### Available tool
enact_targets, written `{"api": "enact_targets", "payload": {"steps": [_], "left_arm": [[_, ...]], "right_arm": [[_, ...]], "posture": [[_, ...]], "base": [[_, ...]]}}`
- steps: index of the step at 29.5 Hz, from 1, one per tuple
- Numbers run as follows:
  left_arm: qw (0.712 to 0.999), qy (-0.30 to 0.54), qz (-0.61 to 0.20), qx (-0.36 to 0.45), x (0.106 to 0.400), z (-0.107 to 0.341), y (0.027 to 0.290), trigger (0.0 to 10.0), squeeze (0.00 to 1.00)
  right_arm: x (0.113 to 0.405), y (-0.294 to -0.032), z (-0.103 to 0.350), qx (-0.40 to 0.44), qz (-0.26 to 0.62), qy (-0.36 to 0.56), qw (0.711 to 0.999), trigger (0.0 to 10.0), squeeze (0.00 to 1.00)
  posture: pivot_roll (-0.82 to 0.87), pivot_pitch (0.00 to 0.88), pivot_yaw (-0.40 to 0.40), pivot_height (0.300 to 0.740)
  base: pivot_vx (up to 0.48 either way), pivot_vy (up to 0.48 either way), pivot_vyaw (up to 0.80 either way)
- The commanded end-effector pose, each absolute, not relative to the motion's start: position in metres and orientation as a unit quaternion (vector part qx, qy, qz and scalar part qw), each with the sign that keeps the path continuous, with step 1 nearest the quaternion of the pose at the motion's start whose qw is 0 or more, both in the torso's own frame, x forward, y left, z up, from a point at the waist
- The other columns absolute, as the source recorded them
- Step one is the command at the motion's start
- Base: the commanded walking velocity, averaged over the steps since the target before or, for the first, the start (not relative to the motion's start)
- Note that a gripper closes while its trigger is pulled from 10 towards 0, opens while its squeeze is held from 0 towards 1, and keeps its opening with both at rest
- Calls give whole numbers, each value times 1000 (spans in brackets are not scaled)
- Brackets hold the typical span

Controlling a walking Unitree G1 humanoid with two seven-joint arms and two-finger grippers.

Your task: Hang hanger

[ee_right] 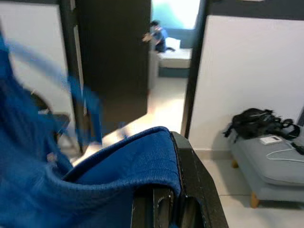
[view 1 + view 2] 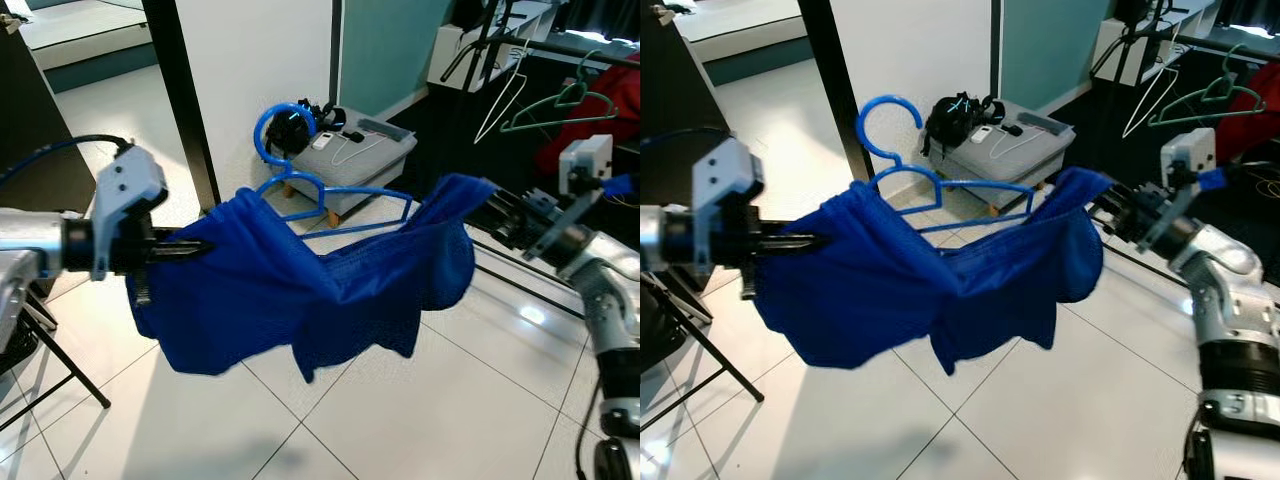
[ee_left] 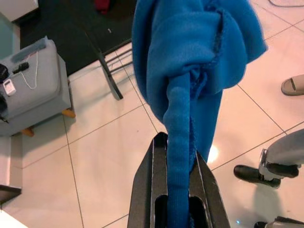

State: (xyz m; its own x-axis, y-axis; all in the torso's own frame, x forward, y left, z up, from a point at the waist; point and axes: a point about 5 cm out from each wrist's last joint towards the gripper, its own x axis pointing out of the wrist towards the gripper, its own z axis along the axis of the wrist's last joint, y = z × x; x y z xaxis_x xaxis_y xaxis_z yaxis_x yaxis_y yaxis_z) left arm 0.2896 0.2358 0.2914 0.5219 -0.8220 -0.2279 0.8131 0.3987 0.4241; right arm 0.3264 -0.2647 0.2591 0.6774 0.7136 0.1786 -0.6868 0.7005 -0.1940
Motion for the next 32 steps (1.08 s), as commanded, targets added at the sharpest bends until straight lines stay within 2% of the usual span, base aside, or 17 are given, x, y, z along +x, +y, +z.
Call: {"api": "enact_targets", "payload": {"steps": [1,4,6,12,23,32], "left_arm": [[830,-24,-494,257,284,305,236,10000,0],[829,-49,-499,246,281,315,233,10000,0],[828,-54,-502,244,280,317,231,10000,0],[819,-53,-517,244,276,315,225,10000,0],[817,-42,-524,236,272,316,231,10000,0],[795,-1,-565,222,263,299,224,10000,0]], "right_arm": [[323,-263,252,-61,410,-96,905,0,0],[315,-261,240,-81,457,-50,884,0,0],[313,-261,238,-82,464,-43,881,0,0],[315,-264,243,-81,460,-52,883,0,0],[316,-274,250,-91,444,-56,890,0,0],[317,-281,263,-101,429,-73,894,0,0]], "posture": [[20,69,15,740],[18,67,10,740],[18,67,10,740],[15,77,10,740],[13,77,10,740],[6,86,7,740]], "base": [[0,0,0],[0,0,0],[0,0,0],[0,0,0],[0,0,0],[0,0,0]]}}
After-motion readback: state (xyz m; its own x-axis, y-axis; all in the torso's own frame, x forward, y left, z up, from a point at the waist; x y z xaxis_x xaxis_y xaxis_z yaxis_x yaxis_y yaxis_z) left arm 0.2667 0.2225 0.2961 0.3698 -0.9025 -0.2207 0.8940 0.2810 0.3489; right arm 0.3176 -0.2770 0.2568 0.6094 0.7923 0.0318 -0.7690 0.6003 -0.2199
